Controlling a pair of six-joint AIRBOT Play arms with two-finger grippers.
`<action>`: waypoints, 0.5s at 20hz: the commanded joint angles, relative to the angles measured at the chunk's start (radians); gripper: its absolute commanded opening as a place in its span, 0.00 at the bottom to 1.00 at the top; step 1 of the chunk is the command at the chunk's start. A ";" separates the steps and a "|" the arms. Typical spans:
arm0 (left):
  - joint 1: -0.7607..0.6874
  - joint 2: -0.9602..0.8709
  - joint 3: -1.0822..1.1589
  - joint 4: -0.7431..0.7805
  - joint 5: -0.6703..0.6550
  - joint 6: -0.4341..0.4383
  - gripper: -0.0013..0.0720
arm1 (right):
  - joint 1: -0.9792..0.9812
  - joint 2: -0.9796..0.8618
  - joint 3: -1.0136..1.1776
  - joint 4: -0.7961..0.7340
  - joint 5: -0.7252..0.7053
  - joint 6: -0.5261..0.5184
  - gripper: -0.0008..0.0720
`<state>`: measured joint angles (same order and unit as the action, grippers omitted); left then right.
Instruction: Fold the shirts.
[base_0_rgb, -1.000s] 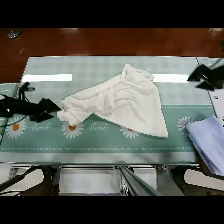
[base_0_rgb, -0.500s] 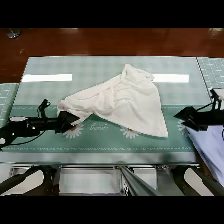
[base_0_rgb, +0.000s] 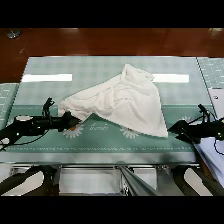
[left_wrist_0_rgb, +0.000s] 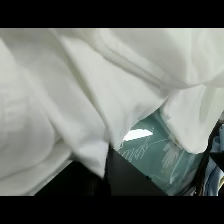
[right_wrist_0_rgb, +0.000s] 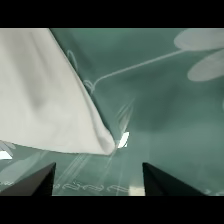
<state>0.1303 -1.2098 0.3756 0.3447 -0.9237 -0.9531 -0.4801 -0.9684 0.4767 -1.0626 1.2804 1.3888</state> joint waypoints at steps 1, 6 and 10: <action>-0.004 0.000 0.003 -0.005 -0.003 0.003 0.07 | 0.050 -0.037 -0.007 -0.019 0.006 0.015 0.87; -0.005 0.000 0.003 -0.005 -0.005 0.003 0.07 | 0.200 -0.134 0.005 0.098 -0.147 0.013 0.87; -0.005 0.000 0.003 -0.005 -0.021 0.003 0.07 | 0.286 -0.220 0.063 0.229 -0.220 0.019 0.87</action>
<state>0.1261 -1.2098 0.3779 0.3397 -0.9367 -0.9501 -0.2577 -1.1328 0.5076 -0.9203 1.1412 1.4040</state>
